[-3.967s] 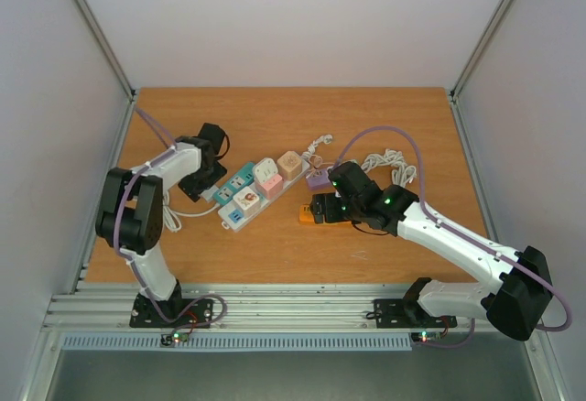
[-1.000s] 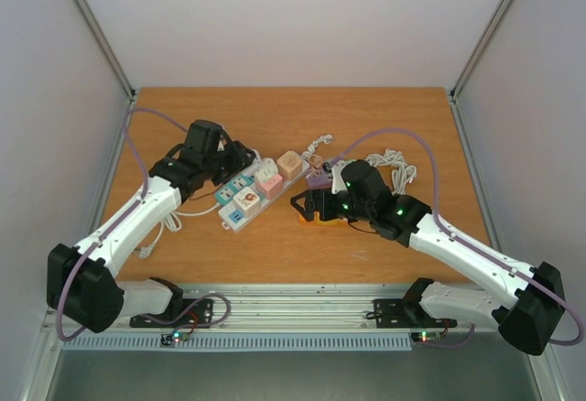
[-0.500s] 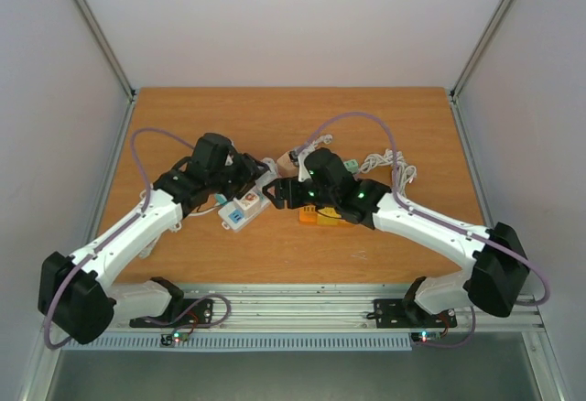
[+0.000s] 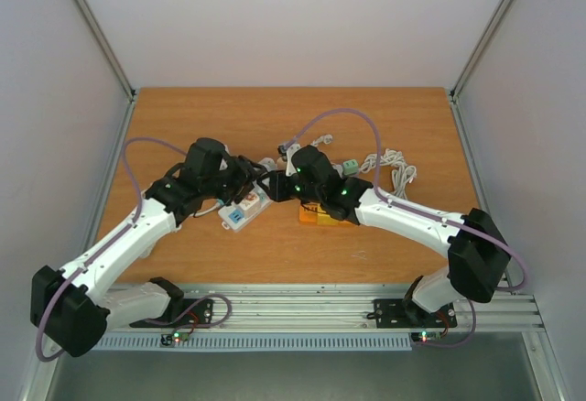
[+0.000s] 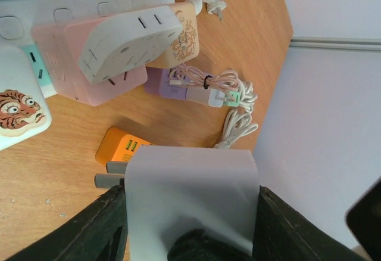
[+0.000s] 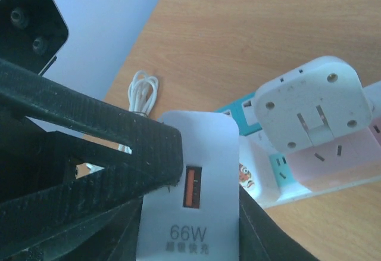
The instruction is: Insert the plug
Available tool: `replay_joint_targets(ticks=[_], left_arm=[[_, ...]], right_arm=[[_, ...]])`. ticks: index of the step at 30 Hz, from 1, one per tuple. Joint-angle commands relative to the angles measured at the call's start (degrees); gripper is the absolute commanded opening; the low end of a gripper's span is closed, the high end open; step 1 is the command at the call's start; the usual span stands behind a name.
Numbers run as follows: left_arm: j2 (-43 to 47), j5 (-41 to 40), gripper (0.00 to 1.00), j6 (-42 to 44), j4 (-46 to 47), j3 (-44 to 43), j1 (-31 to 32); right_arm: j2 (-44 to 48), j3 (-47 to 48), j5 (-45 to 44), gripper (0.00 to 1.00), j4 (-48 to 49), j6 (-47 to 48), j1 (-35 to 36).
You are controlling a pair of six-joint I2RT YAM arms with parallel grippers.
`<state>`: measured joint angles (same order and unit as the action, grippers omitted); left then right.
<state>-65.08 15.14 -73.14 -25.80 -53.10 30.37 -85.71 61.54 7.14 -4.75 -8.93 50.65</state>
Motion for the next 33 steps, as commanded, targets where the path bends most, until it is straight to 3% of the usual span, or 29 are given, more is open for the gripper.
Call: replay_joint_targets(ticks=[1,4,8,11,23,28,33], left_arm=[[1.8,0.8,0.59,-0.8,2.5,0.4,0.3],[1.9,1.5,0.72,0.5,4.5,0.5,0.3],[1.8,1.2,0.90,6.4,5.5,-0.4,0.2],[2.4,-1.4,0.98,13.0,3.7,-1.0,0.1],[12.3,-13.6,0.99,37.7,1.1,1.8,-0.1],[14.0,-14.7,0.99,41.2,2.1,3.1,-0.3],[12.4,-10.2,0.99,40.1,4.5,3.9,-0.6]], right_arm=[[0.8,0.0,-2.0,0.26,4.6,-0.4,0.3],[2.3,-1.6,-2.9,0.14,6.7,0.7,0.3],[6.1,-4.1,-6.0,0.11,4.4,3.6,0.3],[10.9,-6.5,-10.2,0.11,0.4,6.1,0.3],[33.6,-16.7,-31.5,0.11,-24.0,5.2,0.2],[35.9,-19.6,-37.0,0.11,-32.4,-0.6,0.1],[33.4,-22.0,-37.1,0.09,-32.5,-3.1,-0.3]])
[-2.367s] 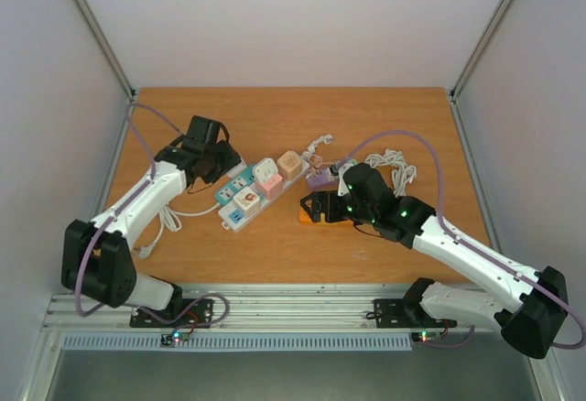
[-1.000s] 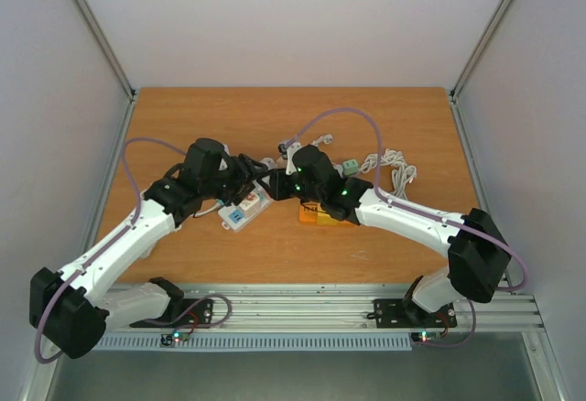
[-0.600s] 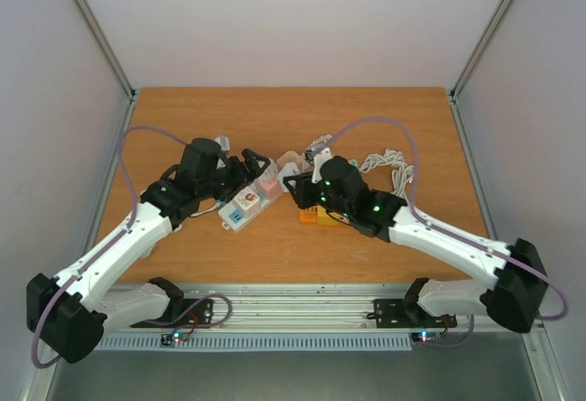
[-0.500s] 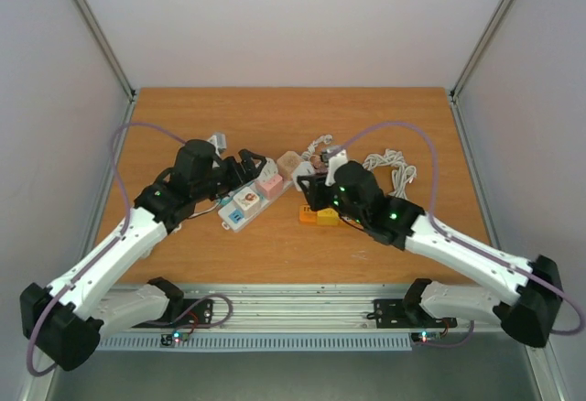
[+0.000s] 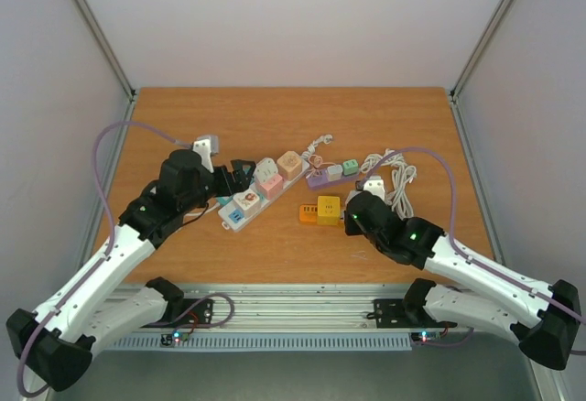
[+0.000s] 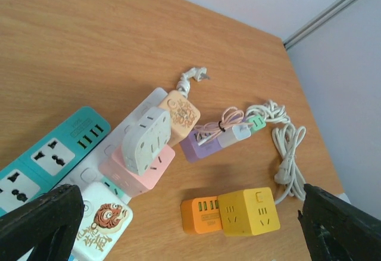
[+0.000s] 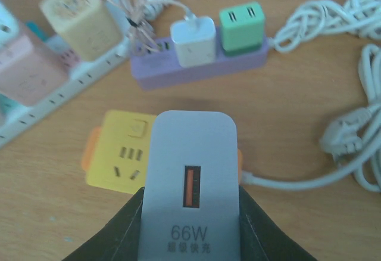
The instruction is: Insert the plug
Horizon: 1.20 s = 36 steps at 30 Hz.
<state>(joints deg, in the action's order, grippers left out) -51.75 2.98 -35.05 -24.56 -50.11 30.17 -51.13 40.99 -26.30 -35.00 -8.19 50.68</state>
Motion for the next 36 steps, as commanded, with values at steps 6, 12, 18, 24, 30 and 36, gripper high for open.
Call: replay_joint_targets(ticks=[6,12,18,24,30,36], left_arm=[[-1.7,3.1,0.99,0.6,3.6,1.6,-0.8],[-1.2,3.7,0.99,0.2,3.8,2.0,-1.2],[-1.5,4.4,0.99,-0.1,3.9,2.2,-1.7],[-1.3,5.0,0.99,-0.3,4.2,2.6,-2.3],[-1.5,5.5,0.99,-0.7,4.4,3.0,-2.8],[-1.5,5.8,0.99,-0.8,4.6,3.1,-3.3]], right_arm=[[-3.2,-6.0,0.6,0.09,6.1,-2.7,-2.1],[-6.1,-9.3,4.3,0.08,13.4,-3.6,-4.1],[-9.2,-9.3,4.0,0.07,14.8,-6.4,-4.5],[-10.5,-10.4,3.2,0.07,14.4,-7.9,-4.5],[-11.1,-10.2,2.1,0.07,13.0,-7.4,-4.4],[-13.1,-10.1,2.0,0.06,13.0,-6.1,-4.5]])
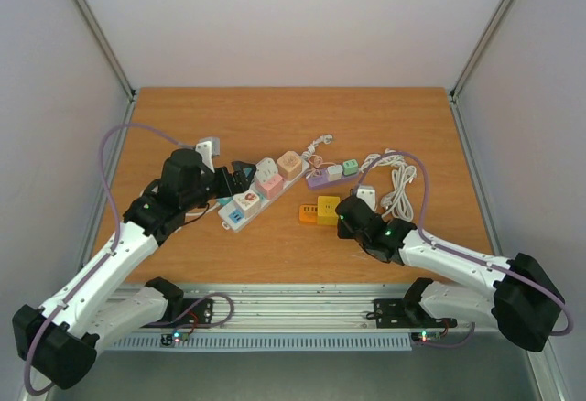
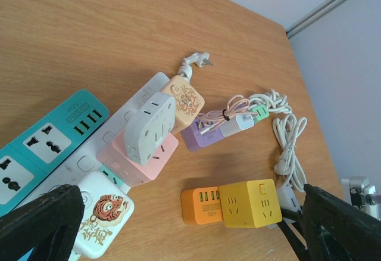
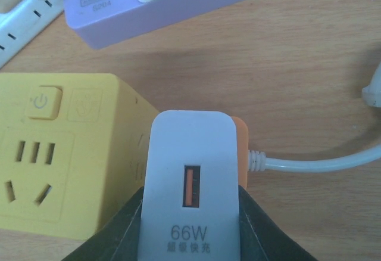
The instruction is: Insert the plug
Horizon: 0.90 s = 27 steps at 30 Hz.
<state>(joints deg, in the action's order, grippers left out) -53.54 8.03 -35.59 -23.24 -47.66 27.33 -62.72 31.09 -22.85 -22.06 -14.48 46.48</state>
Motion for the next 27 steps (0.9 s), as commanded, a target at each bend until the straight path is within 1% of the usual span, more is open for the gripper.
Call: replay_joint_targets(ticks=[1,11,13,18,27], left_arm=[[0.2,0.8,0.99,-0.3,3.2,0.7,-0.6],[0.3,0.9,0.99,-0.4,3.2,1.0,-1.1],[0.3,1.0,0.99,-0.4,3.2,1.0,-1.2],[0.4,1.2,0.99,-0.3,3.1,0.9,-1.5],[0.4,1.4,0.99,-0.2,3.0,0.8,-1.9]], right_arm=[[-1.9,-0.4,-1.4,0.06,0.4,0.4,-0.3],[-5.0,-0.4,0.6,0.06,1.0,0.8,-0.2],[-6.2,-0.8,1.7,0.04,1.9,2.0,-0.2],[-11.2,-0.5,1.1,0.03,0.8,1.1,-0.2],[-13.9,0.1,0.1,0.09,0.1,1.7,-0.3]])
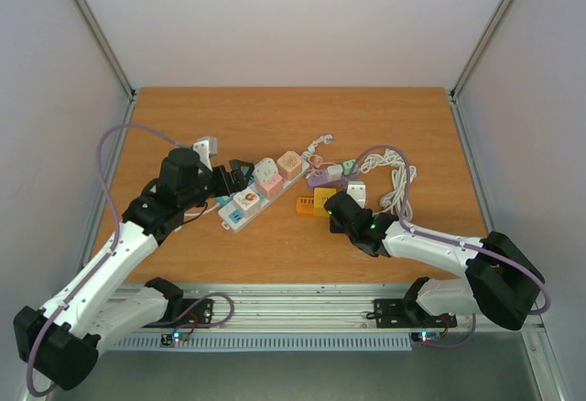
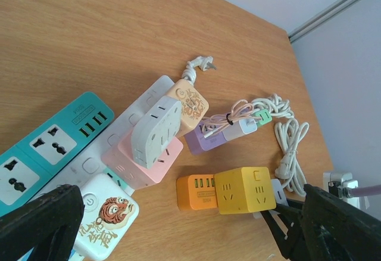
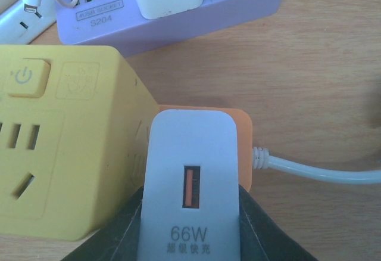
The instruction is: Insert the plug
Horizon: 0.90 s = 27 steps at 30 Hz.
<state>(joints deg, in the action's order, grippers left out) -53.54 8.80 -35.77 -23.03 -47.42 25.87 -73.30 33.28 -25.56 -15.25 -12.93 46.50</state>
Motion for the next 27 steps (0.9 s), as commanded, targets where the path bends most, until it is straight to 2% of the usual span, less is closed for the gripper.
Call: replay_joint_targets(ticks=[1,8,14,21,23,27], left_arm=[[0.4,0.6,0.99,0.0,2.7,0.5,-0.5],[0.2,0.8,0.99,0.1,2.7,0.5,-0.8],[0.1,1.2,0.99,0.1,2.7,0.2,-1.1],[0.1,1.3,0.99,0.1,2.6,0.2,-1.3],[0.2,1.3,0.99,0.1,2.5,0.3,-1.3],[0.3,1.4,0.99,0.1,2.3,0.2,-1.4]], right_arm=[[-3.5,-2.1,2.9,0.09,-6.7,0.2,-0.3],[-3.4,-3.5,3.9,0.14,-3.3,1.1,-0.2],[4.1,-0.9,5.3,0.34,-5.1,2.3,-0.1],[4.7,5.5,4.2,0.56,-12.5,2.7,-0.2],[4.6,6.4,4.0,0.58,-13.6,2.3,-0.1],[4.9,8.2,3.7,0.51,-16.5,1.7,-0.2]])
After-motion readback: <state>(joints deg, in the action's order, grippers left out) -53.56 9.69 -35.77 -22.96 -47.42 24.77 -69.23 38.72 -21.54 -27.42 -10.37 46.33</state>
